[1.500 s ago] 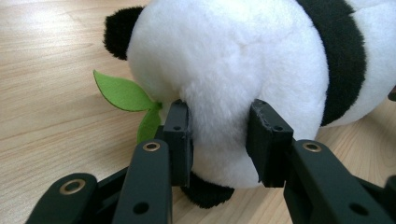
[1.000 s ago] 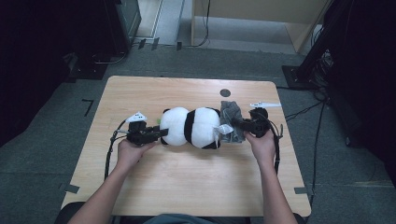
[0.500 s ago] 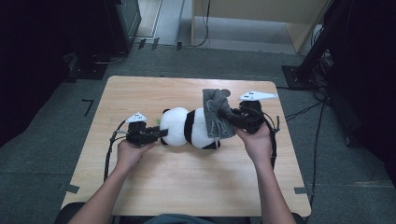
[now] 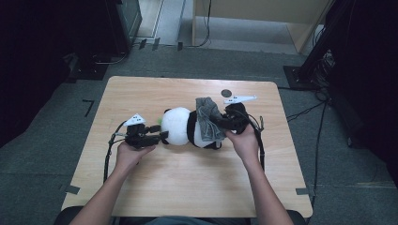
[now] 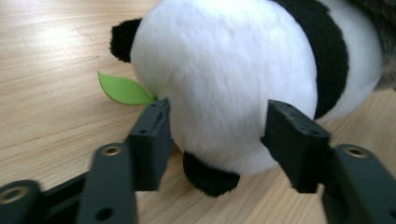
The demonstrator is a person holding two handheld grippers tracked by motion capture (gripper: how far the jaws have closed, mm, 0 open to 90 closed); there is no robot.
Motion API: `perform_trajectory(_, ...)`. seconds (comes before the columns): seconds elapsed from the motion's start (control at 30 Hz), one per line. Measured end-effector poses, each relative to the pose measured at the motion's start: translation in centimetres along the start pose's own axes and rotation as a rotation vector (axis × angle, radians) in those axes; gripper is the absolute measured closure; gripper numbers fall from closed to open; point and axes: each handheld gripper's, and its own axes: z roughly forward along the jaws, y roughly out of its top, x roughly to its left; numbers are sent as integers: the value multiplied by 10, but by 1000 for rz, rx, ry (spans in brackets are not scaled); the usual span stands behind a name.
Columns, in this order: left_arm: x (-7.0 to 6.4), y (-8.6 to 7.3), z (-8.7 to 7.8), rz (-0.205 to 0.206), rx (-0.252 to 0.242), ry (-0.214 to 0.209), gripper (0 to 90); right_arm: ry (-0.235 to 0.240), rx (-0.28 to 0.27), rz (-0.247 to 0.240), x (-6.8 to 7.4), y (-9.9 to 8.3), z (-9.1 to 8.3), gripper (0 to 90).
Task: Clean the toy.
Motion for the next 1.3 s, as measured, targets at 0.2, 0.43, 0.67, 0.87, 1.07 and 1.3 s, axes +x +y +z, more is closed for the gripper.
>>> perform_trajectory(0.2,-1,-1,2,16,-17,-38,316,-3,-3,24,-13,0,3,779)
perform_trajectory(0.43,0,-3,19,38,-10,-34,264,10,-10,49,-25,0,8,779)
perform_trajectory(0.67,-2,-5,29,70,-3,-44,242,25,-25,78,-32,-2,13,774)
perform_trajectory(0.87,-2,-6,33,101,-4,-27,375,21,-30,87,-28,1,9,777)
perform_trajectory(1.07,-10,-3,30,106,-11,-6,476,87,-76,23,6,19,-4,779)
perform_trajectory(1.3,-19,-6,27,80,-13,-3,477,157,-39,-57,47,26,22,778)
